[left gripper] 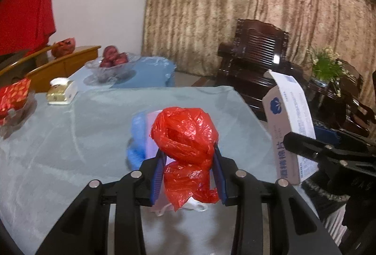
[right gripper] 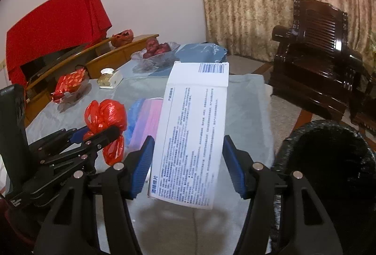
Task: Collect trash
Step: 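Grasp the white medicine box with the right gripper while the left gripper holds the red bag, then carry the red bag and white box over the black bin and open both grippers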
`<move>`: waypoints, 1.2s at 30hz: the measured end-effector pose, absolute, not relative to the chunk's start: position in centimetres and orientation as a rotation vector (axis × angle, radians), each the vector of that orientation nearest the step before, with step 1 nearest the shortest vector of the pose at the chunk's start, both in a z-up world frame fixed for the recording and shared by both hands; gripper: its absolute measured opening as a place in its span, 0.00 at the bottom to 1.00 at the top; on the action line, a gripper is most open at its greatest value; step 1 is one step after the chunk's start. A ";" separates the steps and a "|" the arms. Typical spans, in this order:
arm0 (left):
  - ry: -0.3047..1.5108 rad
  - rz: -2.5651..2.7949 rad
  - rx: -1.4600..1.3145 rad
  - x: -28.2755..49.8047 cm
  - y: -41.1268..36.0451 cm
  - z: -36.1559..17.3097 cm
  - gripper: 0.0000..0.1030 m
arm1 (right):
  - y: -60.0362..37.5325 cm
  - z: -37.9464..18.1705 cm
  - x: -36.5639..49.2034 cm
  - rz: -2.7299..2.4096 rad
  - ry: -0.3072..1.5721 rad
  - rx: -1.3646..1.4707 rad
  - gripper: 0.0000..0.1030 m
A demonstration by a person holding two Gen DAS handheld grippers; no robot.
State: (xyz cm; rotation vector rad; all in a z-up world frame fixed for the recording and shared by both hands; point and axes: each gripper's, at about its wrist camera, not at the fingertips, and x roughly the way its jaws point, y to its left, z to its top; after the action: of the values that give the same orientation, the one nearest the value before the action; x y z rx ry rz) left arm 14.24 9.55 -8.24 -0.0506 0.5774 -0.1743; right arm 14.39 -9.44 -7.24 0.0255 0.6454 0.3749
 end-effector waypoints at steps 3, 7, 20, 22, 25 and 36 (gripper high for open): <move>0.582 -0.198 -0.045 14.4 8.2 -8.2 0.36 | -10.7 -7.7 14.3 0.355 0.659 0.034 0.55; 0.593 -0.215 -0.029 14.2 6.9 -8.5 0.36 | -12.1 -8.2 14.0 0.336 0.671 0.058 0.55; 0.547 -0.324 -0.005 15.3 0.4 -7.1 0.36 | -18.4 -6.6 12.8 0.210 0.618 0.090 0.55; 0.537 -0.348 0.000 15.6 -1.0 -6.9 0.36 | -20.0 -6.5 12.6 0.177 0.613 0.092 0.55; 0.527 -0.398 0.007 16.1 -3.8 -6.8 0.36 | -22.6 -6.6 12.3 0.124 0.612 0.095 0.55; 0.554 -0.548 0.019 18.2 -13.2 -7.6 0.36 | -31.9 -8.4 11.8 -0.063 0.633 0.124 0.55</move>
State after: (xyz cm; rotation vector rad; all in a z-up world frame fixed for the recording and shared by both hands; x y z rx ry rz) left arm 18.25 -13.23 -7.61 0.0189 0.5545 -0.5476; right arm 11.77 -31.89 -8.42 0.1241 0.6325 -0.0629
